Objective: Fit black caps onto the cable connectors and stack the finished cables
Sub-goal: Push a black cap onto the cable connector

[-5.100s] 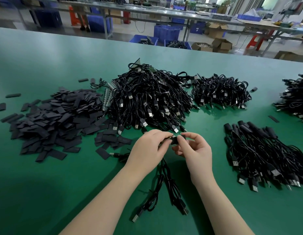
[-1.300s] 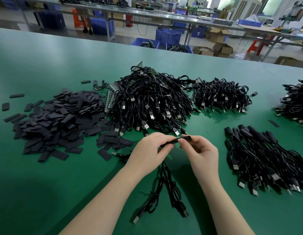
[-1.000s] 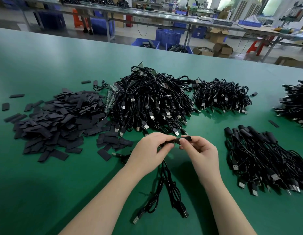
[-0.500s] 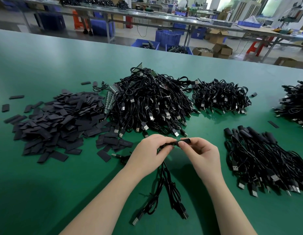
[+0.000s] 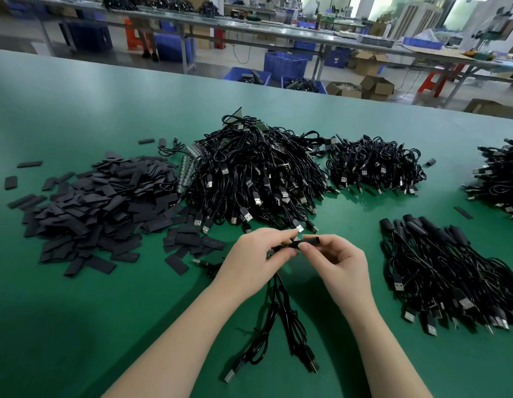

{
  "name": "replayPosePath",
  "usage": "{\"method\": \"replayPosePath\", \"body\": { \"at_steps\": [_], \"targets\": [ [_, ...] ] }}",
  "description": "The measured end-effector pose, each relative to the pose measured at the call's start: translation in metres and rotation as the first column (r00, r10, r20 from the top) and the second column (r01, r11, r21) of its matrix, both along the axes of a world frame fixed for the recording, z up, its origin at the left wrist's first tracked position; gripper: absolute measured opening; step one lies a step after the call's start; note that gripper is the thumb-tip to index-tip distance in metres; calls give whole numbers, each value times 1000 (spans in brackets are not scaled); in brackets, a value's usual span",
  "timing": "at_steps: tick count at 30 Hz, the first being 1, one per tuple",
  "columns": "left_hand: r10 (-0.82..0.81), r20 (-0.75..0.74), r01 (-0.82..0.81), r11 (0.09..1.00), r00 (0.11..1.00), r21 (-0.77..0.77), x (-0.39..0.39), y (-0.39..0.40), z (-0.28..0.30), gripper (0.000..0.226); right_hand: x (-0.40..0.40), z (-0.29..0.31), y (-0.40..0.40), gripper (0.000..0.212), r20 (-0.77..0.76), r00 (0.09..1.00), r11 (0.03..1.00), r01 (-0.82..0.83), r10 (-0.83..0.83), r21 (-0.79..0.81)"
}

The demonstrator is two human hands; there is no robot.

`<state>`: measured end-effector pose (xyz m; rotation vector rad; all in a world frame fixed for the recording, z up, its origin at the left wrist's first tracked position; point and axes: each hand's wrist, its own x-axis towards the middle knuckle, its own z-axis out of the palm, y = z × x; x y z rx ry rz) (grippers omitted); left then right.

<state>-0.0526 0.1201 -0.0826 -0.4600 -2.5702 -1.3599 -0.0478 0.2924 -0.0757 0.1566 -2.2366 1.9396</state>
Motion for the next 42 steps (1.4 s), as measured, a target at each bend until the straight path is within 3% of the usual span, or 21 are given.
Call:
{"method": "replayPosePath", "body": {
  "at_steps": [5, 10, 15, 19, 22, 32, 36, 42],
  "targets": [
    [41, -5, -40, 995, 999, 90, 2, 0, 3, 45, -1, -2, 0, 11, 57, 998, 998, -23, 26, -55],
    [51, 14, -52, 995, 999, 90, 4, 1, 5, 37, -2, -6, -2, 7, 91, 995, 997, -24, 32, -80],
    [29, -66, -34, 997, 997, -74, 6, 1, 9, 36, -2, -8, -4, 4, 138, 990, 985, -8, 32, -172],
    [179, -181, -218, 949, 967, -228, 7, 4, 9, 26, -3, -8, -4, 4, 156, 988, 981, 25, 6, -192],
    [239, -211, -285, 932, 948, -225, 7, 3, 9, 20, -4, -9, -4, 4, 163, 987, 977, 40, -6, -207],
    [105, -239, -160, 962, 965, -222, 7, 3, 10, 21, -3, -9, -5, 4, 162, 987, 980, 44, -12, -193],
    [163, -187, -195, 966, 969, -170, 8, 4, 10, 25, -2, -8, -5, 3, 168, 985, 966, 81, -40, -245],
    [180, -260, -221, 965, 949, -139, 11, 5, 12, 13, -1, -9, -7, 8, 174, 985, 964, 42, 5, -264]
  ]
}}
